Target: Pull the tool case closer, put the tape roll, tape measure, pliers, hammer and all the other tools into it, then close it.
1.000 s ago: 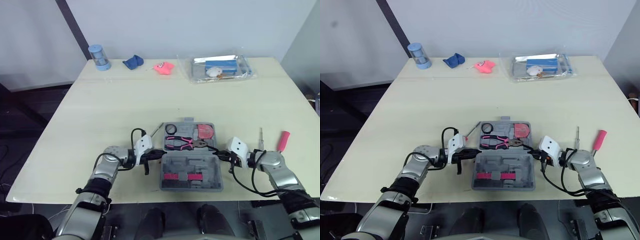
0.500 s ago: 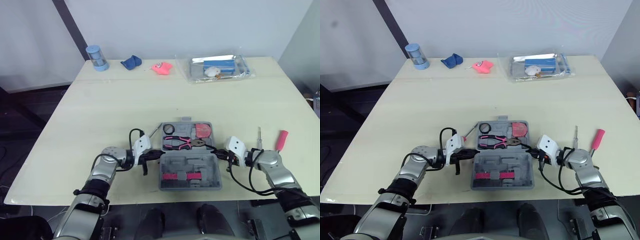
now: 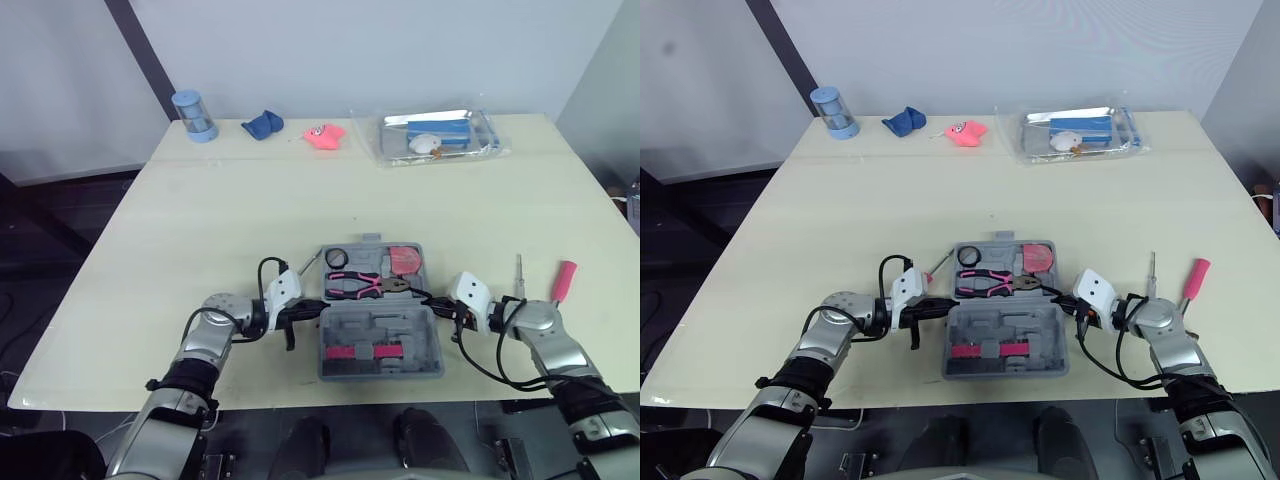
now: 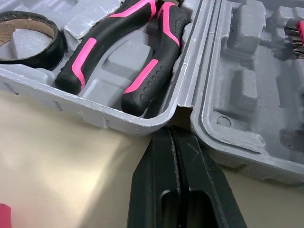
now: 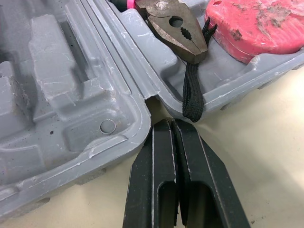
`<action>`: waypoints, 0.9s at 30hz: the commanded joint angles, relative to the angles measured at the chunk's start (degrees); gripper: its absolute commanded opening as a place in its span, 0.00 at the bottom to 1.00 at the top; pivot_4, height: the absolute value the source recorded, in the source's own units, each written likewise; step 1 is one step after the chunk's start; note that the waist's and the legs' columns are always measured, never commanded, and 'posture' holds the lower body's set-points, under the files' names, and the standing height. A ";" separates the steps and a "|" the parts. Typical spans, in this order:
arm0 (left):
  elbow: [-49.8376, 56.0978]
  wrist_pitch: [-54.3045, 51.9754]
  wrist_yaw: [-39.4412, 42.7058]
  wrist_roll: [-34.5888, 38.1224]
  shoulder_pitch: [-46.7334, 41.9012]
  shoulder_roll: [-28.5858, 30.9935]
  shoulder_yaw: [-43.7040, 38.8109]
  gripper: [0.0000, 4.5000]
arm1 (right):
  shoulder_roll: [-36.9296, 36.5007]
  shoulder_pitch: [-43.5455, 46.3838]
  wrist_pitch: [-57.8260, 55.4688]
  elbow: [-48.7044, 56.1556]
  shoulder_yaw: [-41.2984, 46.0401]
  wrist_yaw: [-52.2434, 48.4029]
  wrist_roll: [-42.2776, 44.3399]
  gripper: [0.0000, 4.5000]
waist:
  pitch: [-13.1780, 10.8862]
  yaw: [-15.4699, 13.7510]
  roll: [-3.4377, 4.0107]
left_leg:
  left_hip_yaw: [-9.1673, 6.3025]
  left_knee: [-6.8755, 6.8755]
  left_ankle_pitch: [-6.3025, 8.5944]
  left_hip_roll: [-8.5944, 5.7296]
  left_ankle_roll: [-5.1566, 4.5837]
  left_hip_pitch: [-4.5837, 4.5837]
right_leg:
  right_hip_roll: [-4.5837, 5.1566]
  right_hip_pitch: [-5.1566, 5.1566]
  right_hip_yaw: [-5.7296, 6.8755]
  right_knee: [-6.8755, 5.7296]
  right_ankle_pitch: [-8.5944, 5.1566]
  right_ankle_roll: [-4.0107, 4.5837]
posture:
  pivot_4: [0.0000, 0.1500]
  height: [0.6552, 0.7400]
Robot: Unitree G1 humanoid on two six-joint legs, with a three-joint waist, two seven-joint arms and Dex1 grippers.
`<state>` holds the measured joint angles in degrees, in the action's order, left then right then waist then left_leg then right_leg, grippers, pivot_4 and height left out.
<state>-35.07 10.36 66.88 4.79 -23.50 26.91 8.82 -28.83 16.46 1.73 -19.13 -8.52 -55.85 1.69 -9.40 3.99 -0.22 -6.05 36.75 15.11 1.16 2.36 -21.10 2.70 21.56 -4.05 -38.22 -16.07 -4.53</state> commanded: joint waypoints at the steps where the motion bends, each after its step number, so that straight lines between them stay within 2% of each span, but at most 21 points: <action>1: 0.12 -0.79 -1.63 -0.34 0.70 0.61 -0.59 0.00 | 0.90 1.41 1.60 1.10 -0.71 0.16 0.32 0.02 | 0.00 0.00 0.00 | 0.00 0.00 0.00 0.00 0.00 0.00 | 0.00 0.00 0.00 0.00 0.00 0.00 | 1.00 1.00; 14: -0.04 -0.91 -1.70 -0.29 0.66 0.63 -0.53 0.00 | 0.92 1.30 1.77 0.81 -0.93 0.38 0.17 0.02 | 0.00 -0.03 0.00 | 0.00 0.00 0.00 0.00 0.00 0.00 | 0.00 0.00 0.00 0.00 0.00 0.00 | 1.00 1.00; 27: 2.36 -1.67 -0.63 0.51 2.00 3.34 -1.08 0.00 | -2.12 -0.53 -0.13 1.85 -0.12 -0.17 0.37 0.02 | 0.00 -0.07 0.00 | 0.00 -0.01 0.00 0.00 0.00 -0.02 | 0.00 0.01 0.00 0.01 0.00 0.00 | 1.00 1.00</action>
<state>-33.08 9.37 66.61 5.69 -22.23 28.84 8.83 -30.12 16.51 1.90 -18.65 -9.20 -55.82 1.65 -9.41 3.92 -0.22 -6.05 36.74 15.11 1.16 2.36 -21.13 2.71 21.58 -4.05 -38.21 -16.08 -4.52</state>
